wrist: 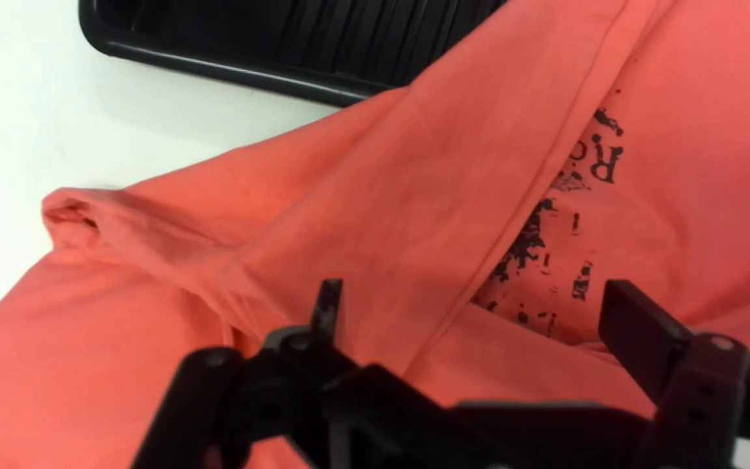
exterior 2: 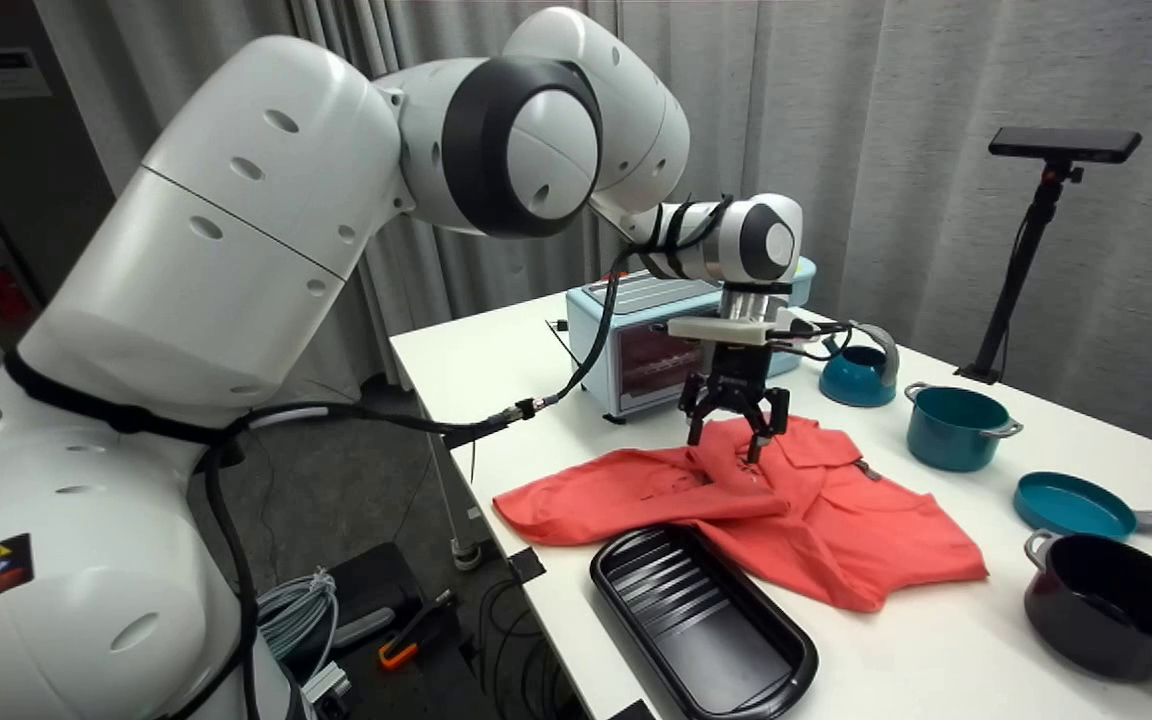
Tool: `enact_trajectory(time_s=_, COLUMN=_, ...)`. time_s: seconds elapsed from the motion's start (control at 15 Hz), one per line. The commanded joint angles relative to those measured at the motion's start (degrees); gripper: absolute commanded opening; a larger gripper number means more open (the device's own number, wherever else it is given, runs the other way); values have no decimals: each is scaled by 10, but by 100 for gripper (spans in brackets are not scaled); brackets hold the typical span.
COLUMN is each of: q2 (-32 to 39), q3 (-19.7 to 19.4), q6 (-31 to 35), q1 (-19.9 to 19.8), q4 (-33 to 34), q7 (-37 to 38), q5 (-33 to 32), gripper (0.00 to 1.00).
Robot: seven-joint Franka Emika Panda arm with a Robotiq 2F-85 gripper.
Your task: Unfold the orange shirt
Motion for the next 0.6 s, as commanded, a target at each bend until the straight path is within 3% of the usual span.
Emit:
enact_trajectory(time_s=0.0, q2=29, q3=-13, q6=-42, q1=11, q4=36, q7=10, q5=-13, gripper=100)
enact_trajectory(time_s=0.53, q2=59, q3=-26, q6=-47, q1=10, q4=45, q7=26, q5=-26, gripper=100)
